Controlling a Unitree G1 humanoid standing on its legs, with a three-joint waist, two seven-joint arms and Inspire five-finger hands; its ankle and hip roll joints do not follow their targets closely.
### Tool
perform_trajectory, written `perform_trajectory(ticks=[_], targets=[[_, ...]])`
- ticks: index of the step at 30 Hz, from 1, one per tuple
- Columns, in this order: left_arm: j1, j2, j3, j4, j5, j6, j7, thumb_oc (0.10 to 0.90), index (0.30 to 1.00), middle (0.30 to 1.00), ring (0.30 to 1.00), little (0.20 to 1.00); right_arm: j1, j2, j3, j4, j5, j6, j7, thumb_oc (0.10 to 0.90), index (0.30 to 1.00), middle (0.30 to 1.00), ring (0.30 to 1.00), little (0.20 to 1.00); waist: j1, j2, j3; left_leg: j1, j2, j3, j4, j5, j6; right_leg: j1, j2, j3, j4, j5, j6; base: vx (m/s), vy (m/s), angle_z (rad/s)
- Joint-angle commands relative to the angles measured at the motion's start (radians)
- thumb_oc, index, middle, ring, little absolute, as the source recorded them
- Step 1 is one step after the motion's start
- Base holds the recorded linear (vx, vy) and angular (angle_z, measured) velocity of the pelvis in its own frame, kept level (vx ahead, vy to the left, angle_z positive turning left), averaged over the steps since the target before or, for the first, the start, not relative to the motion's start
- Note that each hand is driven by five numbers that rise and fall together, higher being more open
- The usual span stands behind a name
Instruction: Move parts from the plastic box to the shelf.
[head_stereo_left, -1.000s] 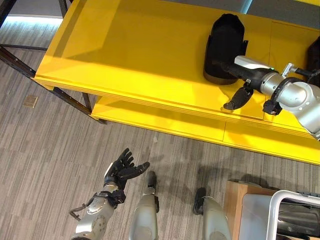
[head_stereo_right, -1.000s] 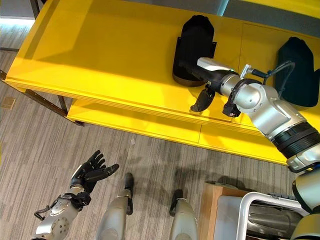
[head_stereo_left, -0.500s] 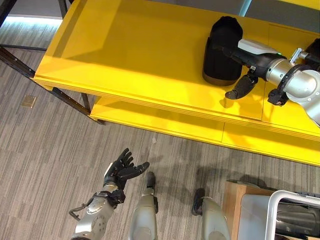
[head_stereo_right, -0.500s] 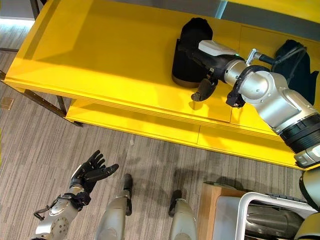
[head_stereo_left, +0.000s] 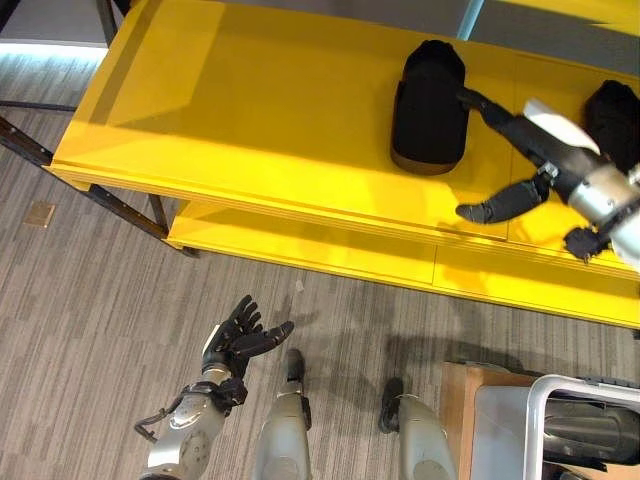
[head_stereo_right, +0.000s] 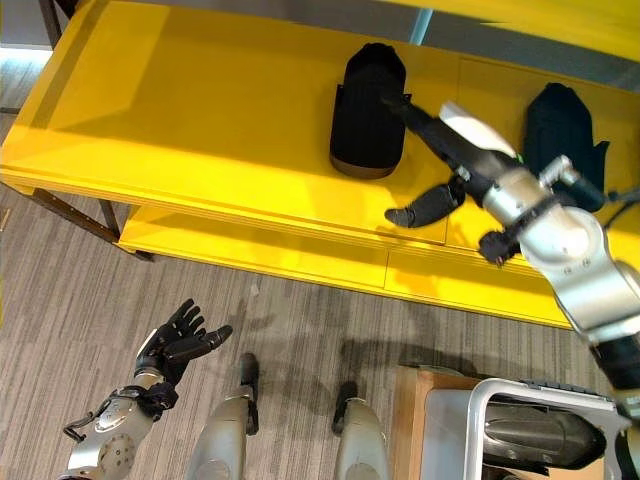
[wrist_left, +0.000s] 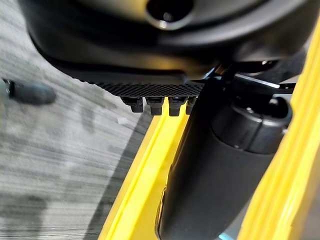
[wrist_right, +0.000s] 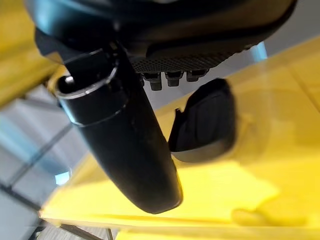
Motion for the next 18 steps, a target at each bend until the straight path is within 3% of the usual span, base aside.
perform_trajectory(ticks=[1,4,6,7,10,13,18], targets=[[0.041,0.009,0.036,-0.079,0.04,-0.051,-0.003,0.9,1.0,1.0,1.0,1.0,0.059,0.016,-0.168,-0.072,0.11,-0.102,-0.051,0.9,1.0,1.0,1.0,1.0,-0.021,-0.044,-0.092,0.03,0.085,-0.044,0.152,-0.172,-0.045,0.124,-0.024,0.009,-0.183,0.082,0.06,0.01,0.014,-0.17],[0.059,-0.008,0.037,-0.076,0.037,-0.046,-0.012,0.9,1.0,1.0,1.0,1.0,0.237,0.089,-0.309,-0.121,0.143,-0.121,-0.038,0.9,1.0,1.0,1.0,1.0,-0.036,-0.047,-0.104,0.041,0.09,-0.04,0.151,-0.175,-0.045,0.133,-0.02,0.014,-0.192,0.085,0.065,0.03,0.013,-0.12],[0.06,-0.008,0.036,-0.076,0.038,-0.046,-0.012,0.9,1.0,1.0,1.0,1.0,0.283,0.108,-0.344,-0.143,0.148,-0.125,-0.037,0.9,1.0,1.0,1.0,1.0,-0.038,-0.048,-0.107,0.043,0.091,-0.038,0.151,-0.176,-0.045,0.136,-0.02,0.013,-0.195,0.086,0.066,0.01,0.007,-0.05],[0.068,-0.017,0.039,-0.077,0.04,-0.043,-0.015,0.9,1.0,1.0,1.0,1.0,0.354,0.16,-0.39,-0.165,0.16,-0.135,-0.03,0.9,1.0,1.0,1.0,1.0,-0.047,-0.049,-0.114,0.049,0.094,-0.037,0.15,-0.177,-0.045,0.142,-0.019,0.015,-0.2,0.087,0.069,0.02,0.007,-0.1],[0.073,-0.025,0.042,-0.075,0.043,-0.042,-0.016,0.9,1.0,1.0,1.0,1.0,0.417,0.214,-0.435,-0.196,0.163,-0.143,-0.03,0.9,1.0,1.0,1.0,1.0,-0.053,-0.051,-0.123,0.059,0.096,-0.034,0.145,-0.179,-0.045,0.152,-0.018,0.015,-0.21,0.088,0.071,0.04,0.014,-0.05],[0.085,-0.043,0.054,-0.071,0.053,-0.041,-0.016,0.9,1.0,1.0,1.0,1.0,0.503,0.338,-0.482,-0.228,0.174,-0.159,-0.036,0.9,1.0,1.0,1.0,1.0,-0.068,-0.05,-0.135,0.079,0.097,-0.026,0.144,-0.19,-0.043,0.171,-0.014,0.018,-0.224,0.09,0.077,0.05,0.029,-0.09],[0.108,-0.063,0.088,-0.068,0.07,-0.041,-0.019,0.9,1.0,1.0,1.0,1.0,0.6,0.472,-0.55,-0.248,0.162,-0.165,-0.039,0.9,1.0,1.0,1.0,1.0,-0.087,-0.054,-0.17,0.105,0.092,-0.018,0.124,-0.193,-0.038,0.2,-0.016,0.017,-0.258,0.105,0.084,0.06,0.032,-0.06]])
